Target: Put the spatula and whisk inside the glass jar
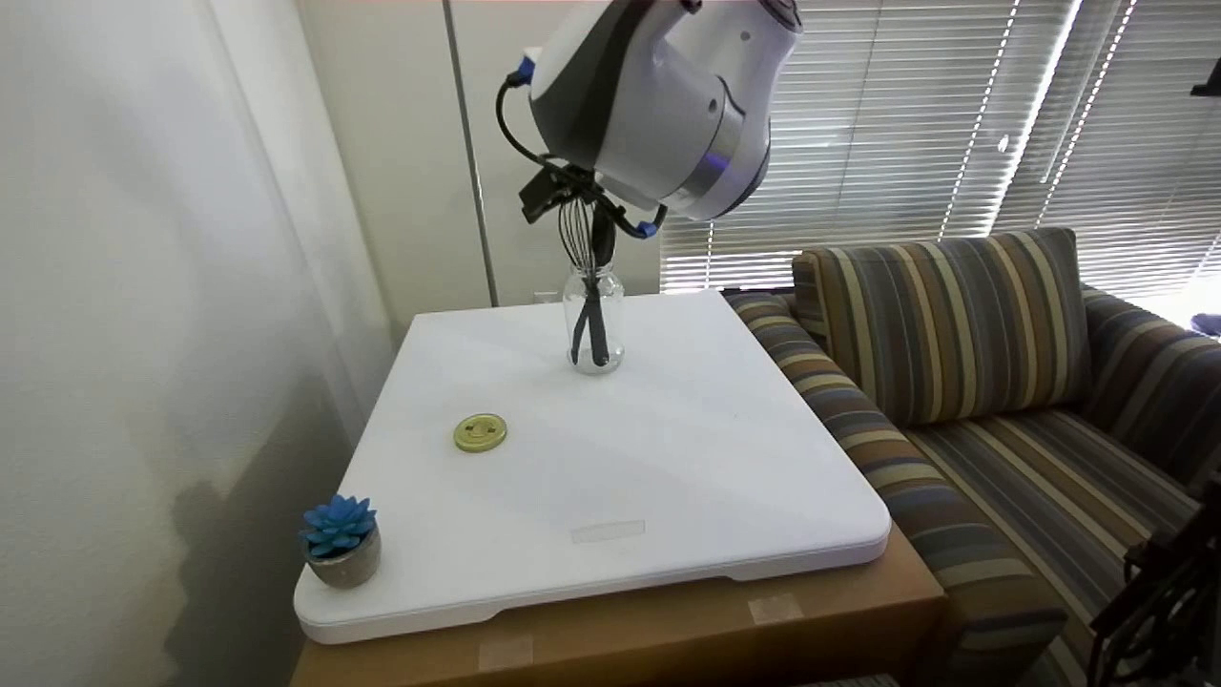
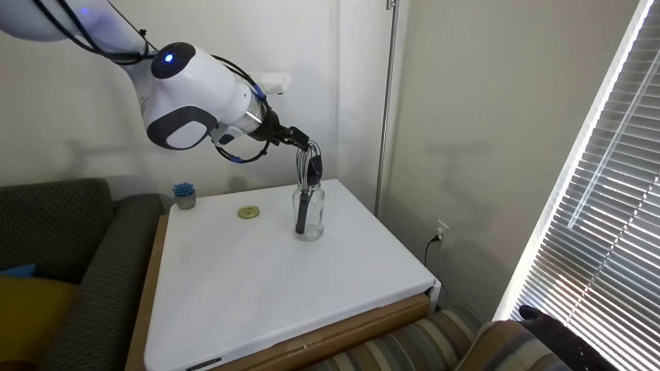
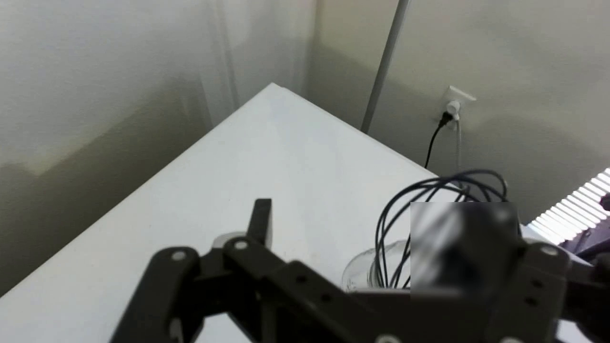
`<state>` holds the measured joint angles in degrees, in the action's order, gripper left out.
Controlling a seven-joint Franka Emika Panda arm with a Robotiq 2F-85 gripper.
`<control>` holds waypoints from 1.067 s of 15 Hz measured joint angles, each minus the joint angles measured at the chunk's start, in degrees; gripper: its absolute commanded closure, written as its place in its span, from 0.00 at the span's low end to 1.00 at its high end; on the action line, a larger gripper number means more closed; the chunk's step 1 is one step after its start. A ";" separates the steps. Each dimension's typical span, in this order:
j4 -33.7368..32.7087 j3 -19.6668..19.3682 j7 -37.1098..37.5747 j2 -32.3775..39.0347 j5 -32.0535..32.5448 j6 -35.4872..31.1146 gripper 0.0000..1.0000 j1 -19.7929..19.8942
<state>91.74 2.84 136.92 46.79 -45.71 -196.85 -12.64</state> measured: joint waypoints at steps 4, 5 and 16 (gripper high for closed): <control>3.55 -8.94 0.19 -0.39 -7.65 6.13 0.00 -6.92; 4.65 -12.64 1.18 -0.67 -9.09 8.85 0.00 -9.61; 7.83 -38.74 12.63 -2.67 -7.99 30.22 0.00 -29.85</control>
<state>99.57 -35.90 149.55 44.12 -53.70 -166.63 -42.49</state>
